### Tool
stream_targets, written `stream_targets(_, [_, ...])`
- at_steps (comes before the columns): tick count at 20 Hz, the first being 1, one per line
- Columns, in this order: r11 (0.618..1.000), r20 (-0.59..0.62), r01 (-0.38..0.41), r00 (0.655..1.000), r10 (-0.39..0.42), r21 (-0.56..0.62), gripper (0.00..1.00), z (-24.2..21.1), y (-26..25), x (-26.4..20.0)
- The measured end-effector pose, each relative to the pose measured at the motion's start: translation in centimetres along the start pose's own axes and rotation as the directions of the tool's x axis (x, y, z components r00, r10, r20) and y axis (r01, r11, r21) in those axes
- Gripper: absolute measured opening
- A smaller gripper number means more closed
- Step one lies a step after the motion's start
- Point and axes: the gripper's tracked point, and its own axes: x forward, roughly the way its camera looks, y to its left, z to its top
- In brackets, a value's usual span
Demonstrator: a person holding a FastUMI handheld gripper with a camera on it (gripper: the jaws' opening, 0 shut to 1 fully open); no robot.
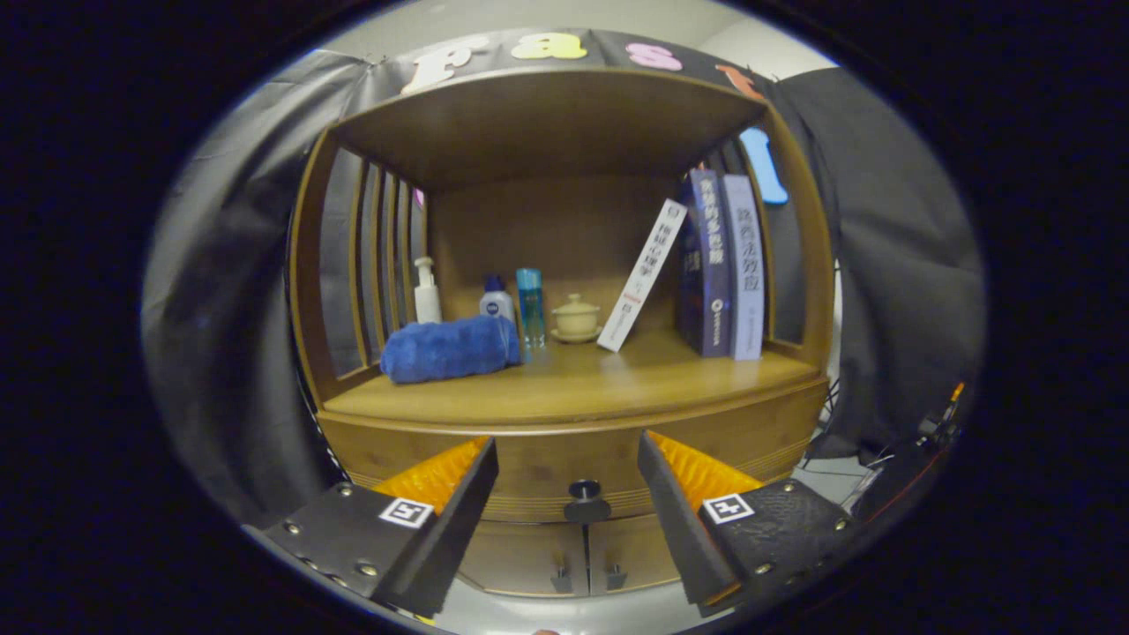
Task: Pull open the drawer, take out the items inside it, and place them on the countertop above the cabinet.
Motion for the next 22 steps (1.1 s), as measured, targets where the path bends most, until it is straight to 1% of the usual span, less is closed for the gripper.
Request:
stream_targets(2, [1.000, -0.049, 0.000, 0.999, 0.000, -0.003, 0.87, -1.9, -0.3, 2.1])
stream_targets(4, [1.000, -0.091, -0.014, 0.996, 0.014, 0.009, 0.87, -3.6, -0.5, 3.7])
stream_targets(6, [1.000, -0.127, -0.011, 0.992, 0.010, -0.005, 0.79, -5.0, -0.8, 4.5])
stream_targets(8, [1.000, -0.143, -0.019, 0.990, 0.016, -0.017, 0.78, -5.6, -1.0, 4.9])
stream_targets(9, [0.999, -0.139, -0.011, 0.990, 0.006, -0.038, 0.68, -5.7, -1.3, 5.0])
stream_targets(11, [0.999, -0.133, -0.035, 0.991, 0.032, -0.025, 0.47, -6.0, -1.3, 6.3])
stream_targets(12, [0.999, -0.129, -0.041, 0.991, 0.038, -0.019, 0.37, -5.6, -1.2, 4.9])
stream_targets(13, [0.999, -0.128, -0.042, 0.991, 0.040, -0.010, 0.36, -5.5, -1.2, 5.0])
stream_targets(14, [0.998, -0.080, -0.064, 0.995, 0.065, 0.010, 0.29, -4.3, -0.8, 4.4])
stream_targets(15, [0.993, -0.047, -0.117, 0.992, 0.118, 0.024, 0.20, -3.9, 0.1, 5.8])
stream_targets(16, [0.997, -0.055, -0.079, 0.995, 0.079, 0.004, 0.14, -3.8, -0.4, 5.2])
stream_targets(17, [0.997, -0.076, -0.077, 0.994, 0.076, -0.001, 0.07, -4.6, -0.8, 4.1])
stream_targets(18, [0.997, -0.033, -0.073, 0.997, 0.073, 0.027, 0.01, -3.8, -0.7, 3.5])
stream_targets(21, [0.996, -0.043, -0.049, 0.998, 0.052, 0.075, 0.01, -4.1, -1.4, 3.5])
stream_targets(22, [0.997, -0.041, -0.024, 0.999, 0.027, 0.076, 0.01, -4.3, -1.6, 4.2])
